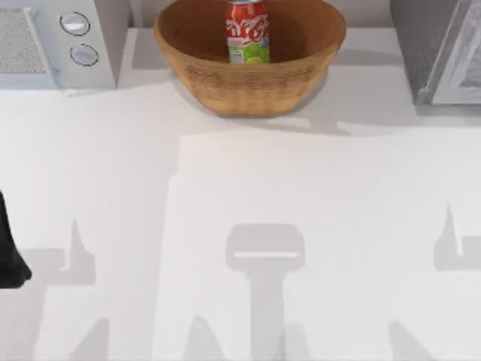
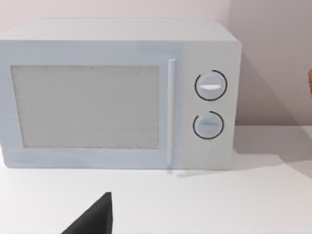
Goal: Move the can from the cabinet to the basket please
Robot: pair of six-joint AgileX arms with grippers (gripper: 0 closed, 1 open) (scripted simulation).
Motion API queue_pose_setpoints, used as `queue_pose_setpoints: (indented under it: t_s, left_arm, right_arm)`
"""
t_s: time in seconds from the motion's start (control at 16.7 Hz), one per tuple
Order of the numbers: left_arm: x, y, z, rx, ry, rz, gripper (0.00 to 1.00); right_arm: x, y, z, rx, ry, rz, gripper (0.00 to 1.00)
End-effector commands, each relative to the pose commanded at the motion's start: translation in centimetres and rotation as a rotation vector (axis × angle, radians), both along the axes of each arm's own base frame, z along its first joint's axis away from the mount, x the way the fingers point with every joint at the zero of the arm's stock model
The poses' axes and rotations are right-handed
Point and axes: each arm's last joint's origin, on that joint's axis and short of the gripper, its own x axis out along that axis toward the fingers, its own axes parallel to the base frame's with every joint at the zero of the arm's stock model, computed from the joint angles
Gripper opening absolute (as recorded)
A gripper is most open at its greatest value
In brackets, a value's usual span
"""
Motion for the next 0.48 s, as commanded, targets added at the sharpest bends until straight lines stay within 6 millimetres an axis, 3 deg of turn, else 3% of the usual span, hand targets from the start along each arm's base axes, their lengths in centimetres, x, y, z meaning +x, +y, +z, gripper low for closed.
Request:
queue_pose_setpoints:
  t_s: [0.18,0.48]
  left_arm:
    - [0.0,0.0,0.0,0.000,0.000,0.000,1.00]
    - [0.0,0.0,0.0,0.000,0.000,0.000,1.00]
  right_arm:
    - [-0.2,-0.5,-3.0,0.000,0.029,-0.001,1.00]
    - [-0.2,-0.6,-3.5,0.000,0.036,-0.002,1.00]
